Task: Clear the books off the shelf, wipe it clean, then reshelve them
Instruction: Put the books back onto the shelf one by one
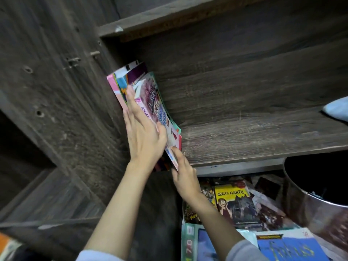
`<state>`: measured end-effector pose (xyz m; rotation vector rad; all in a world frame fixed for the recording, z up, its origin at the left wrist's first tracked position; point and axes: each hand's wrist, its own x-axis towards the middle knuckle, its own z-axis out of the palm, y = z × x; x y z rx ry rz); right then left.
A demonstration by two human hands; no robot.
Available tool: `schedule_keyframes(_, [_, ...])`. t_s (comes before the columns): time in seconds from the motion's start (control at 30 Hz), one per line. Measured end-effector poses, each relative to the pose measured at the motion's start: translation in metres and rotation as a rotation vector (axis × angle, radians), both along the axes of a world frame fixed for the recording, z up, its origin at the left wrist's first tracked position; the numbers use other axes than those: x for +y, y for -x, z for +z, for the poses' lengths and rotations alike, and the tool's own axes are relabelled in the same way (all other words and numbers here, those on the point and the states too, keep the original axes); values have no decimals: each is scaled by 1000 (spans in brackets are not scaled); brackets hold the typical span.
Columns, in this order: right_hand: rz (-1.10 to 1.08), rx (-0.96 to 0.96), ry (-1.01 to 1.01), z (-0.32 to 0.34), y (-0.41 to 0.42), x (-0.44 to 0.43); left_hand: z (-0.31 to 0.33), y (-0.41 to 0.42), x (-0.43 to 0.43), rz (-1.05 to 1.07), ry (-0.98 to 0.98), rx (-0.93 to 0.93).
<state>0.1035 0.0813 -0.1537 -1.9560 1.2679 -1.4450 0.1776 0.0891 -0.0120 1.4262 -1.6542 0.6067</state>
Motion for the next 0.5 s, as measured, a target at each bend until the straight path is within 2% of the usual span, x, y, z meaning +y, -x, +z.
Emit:
schedule_keyframes(0.2, [73, 18, -92, 5, -5, -21, -2, -1, -14, 98, -21, 3])
schedule_keyframes(0.37, [180, 187, -240, 12, 0, -42, 0, -2, -27, 202, -59, -20])
schedule_keyframes(0.5, [313, 133, -406, 15, 17, -49, -9, -5, -34, 294, -48, -65])
